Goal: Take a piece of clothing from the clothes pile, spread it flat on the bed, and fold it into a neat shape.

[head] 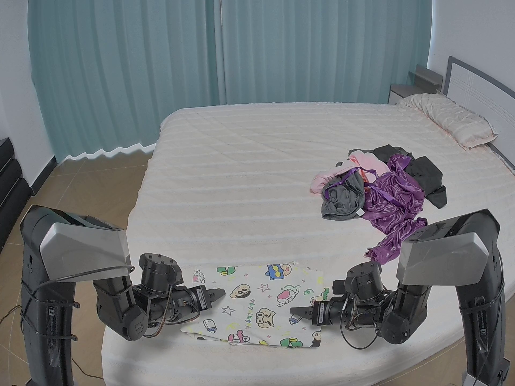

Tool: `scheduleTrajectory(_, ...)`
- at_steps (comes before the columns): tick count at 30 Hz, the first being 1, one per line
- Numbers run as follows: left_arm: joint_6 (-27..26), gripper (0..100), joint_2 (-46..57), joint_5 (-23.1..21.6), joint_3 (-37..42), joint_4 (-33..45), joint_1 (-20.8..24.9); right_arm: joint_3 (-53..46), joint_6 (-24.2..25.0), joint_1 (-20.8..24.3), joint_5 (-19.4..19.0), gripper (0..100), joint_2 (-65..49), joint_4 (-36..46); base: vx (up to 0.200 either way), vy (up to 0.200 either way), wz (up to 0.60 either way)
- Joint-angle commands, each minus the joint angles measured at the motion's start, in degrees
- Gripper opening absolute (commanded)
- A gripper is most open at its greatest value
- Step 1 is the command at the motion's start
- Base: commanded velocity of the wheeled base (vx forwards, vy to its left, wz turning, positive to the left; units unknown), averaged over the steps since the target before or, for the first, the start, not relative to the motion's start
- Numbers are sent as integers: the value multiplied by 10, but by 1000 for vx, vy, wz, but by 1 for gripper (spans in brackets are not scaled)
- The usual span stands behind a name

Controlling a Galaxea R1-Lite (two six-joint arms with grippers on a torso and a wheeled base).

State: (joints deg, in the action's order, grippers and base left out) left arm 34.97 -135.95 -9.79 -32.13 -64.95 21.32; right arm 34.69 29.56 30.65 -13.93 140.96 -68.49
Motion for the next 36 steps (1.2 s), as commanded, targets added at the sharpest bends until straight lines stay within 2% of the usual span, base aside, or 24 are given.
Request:
scheduleTrajectory(1, 2, 0, 1, 3, -8, 4, 1, 2, 5, 4, 0, 0, 3, -4, 0, 0, 0)
scheduleTrajectory(11, 31, 0, 4, 1, -3, -2, 3, -4, 12, 2, 7, 0, -2, -14, 0, 0, 0)
scheduleTrajectory(13, 57, 0, 5, 13, -4, -3, 10, -24, 13, -4, 27, 0, -4, -51, 0, 0, 0)
scheduleTrajectory(16, 99, 0, 13, 25, -6, -3, 15, -38, 13, -11, 28, 0, -7, -71, 0, 0, 0)
scheduleTrajectory(22, 109, 0, 18, 25, 4, -8, 17, -60, 16, -11, 28, 0, -8, -107, 0, 0, 0)
scheduleTrajectory(36, 113, 0, 18, 28, 33, -55, 34, -65, 20, -20, 28, 0, -9, -117, 0, -200, 0)
